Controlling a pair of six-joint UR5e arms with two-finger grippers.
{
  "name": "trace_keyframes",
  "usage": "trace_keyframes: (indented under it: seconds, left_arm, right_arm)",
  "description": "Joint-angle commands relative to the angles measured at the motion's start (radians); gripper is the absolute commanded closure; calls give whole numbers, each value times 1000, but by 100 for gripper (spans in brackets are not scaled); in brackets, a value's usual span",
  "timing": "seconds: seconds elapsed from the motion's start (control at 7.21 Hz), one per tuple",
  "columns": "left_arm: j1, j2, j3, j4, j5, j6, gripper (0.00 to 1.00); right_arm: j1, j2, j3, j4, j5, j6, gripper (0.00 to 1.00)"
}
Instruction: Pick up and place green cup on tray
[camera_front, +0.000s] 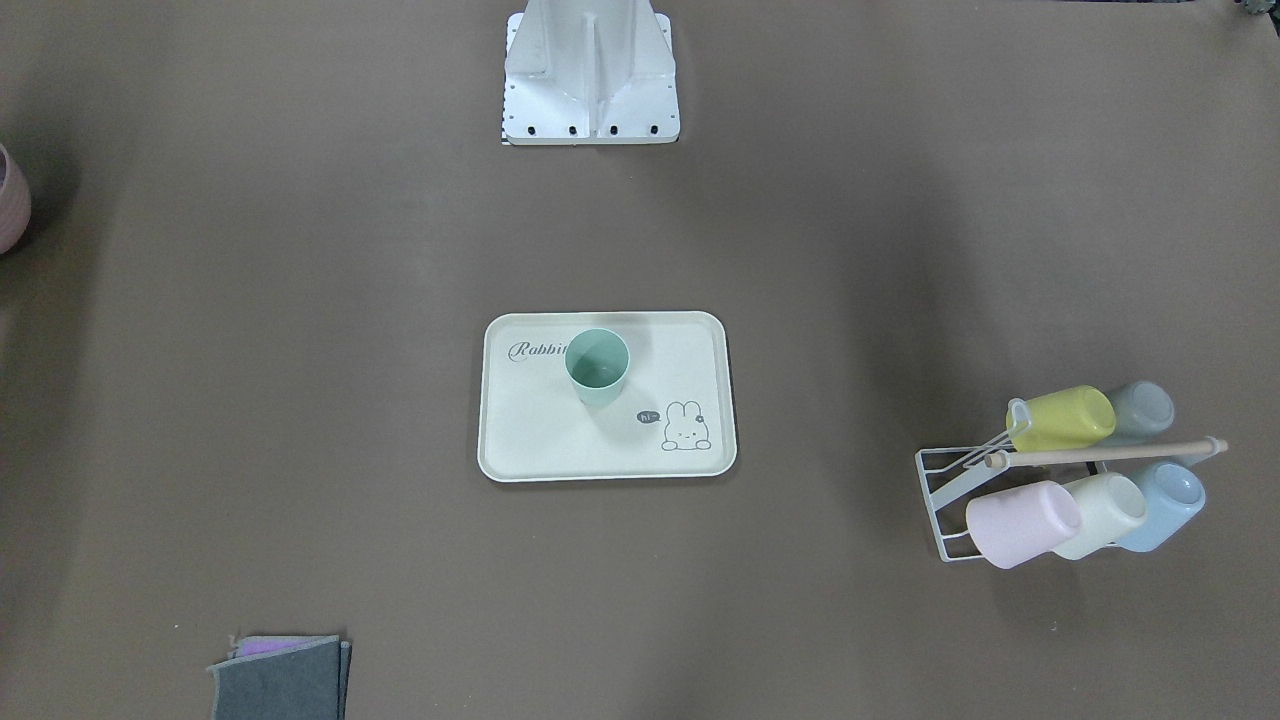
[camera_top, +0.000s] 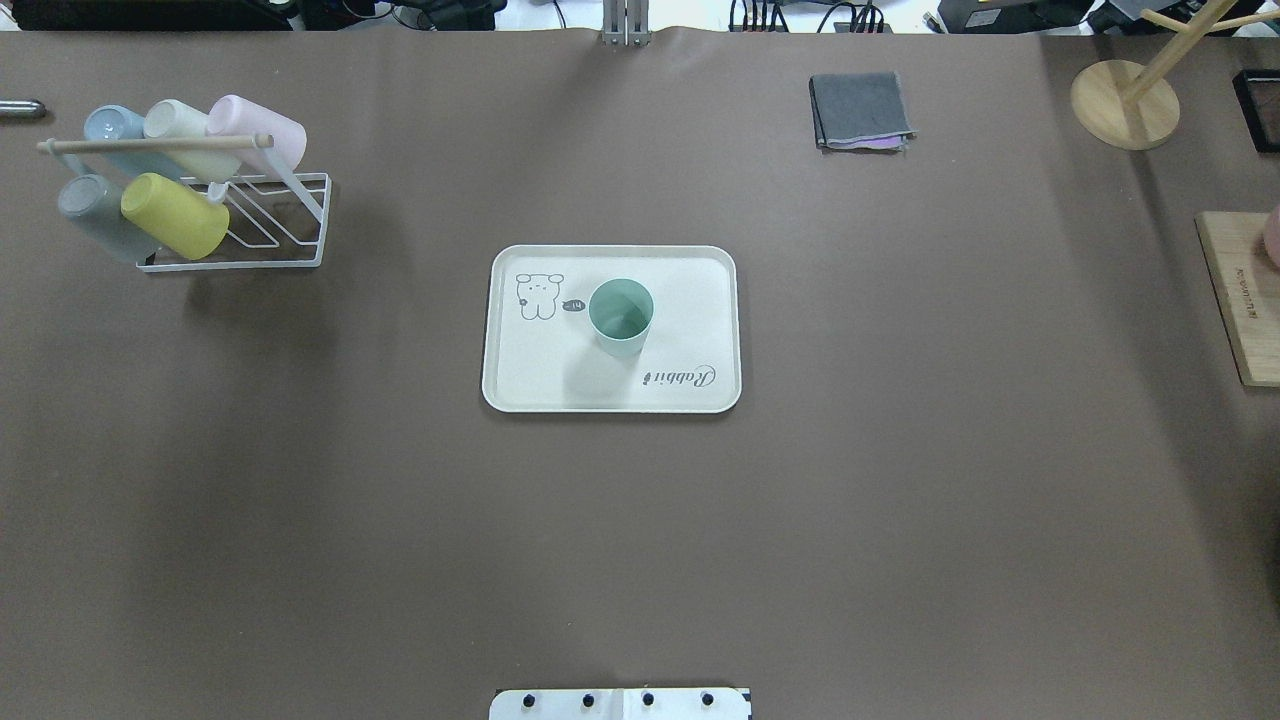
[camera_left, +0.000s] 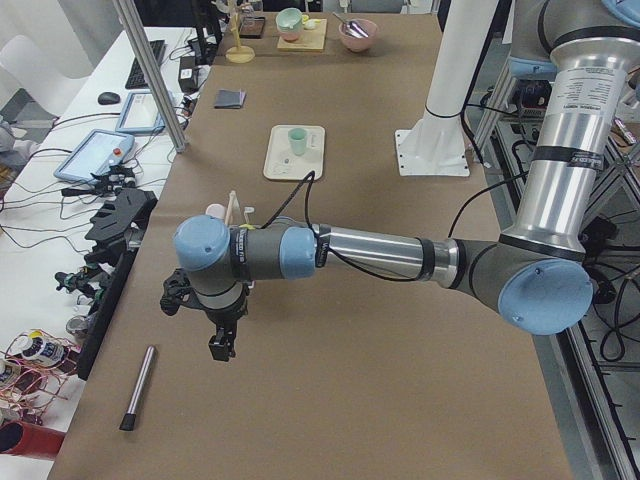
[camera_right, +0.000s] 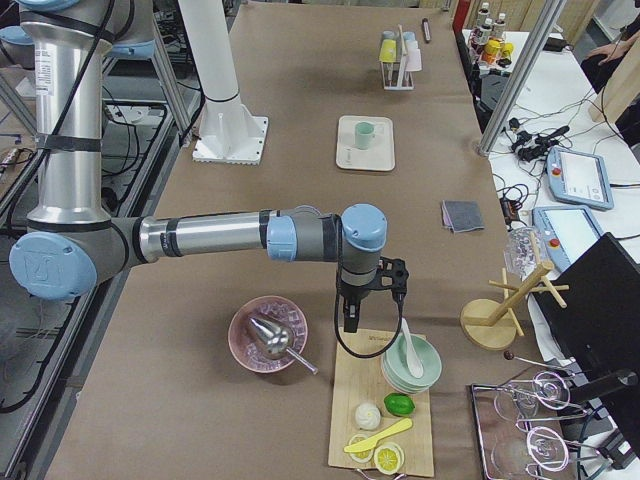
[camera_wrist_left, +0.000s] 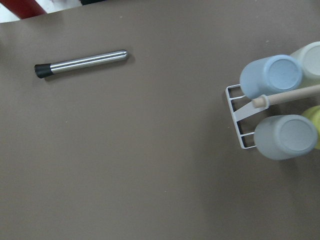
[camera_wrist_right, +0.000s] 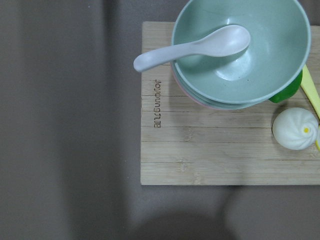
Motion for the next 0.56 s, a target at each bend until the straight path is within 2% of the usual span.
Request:
trace_keyframes:
  seconds: [0.0, 0.42]
  left_arm:
    - [0, 1, 16, 3, 1, -1, 3]
    - [1, 13, 17, 6, 3, -1, 3]
  right_arm:
    - [1, -1, 0, 0, 2, 0, 0]
    - [1, 0, 0, 0, 2, -2, 0]
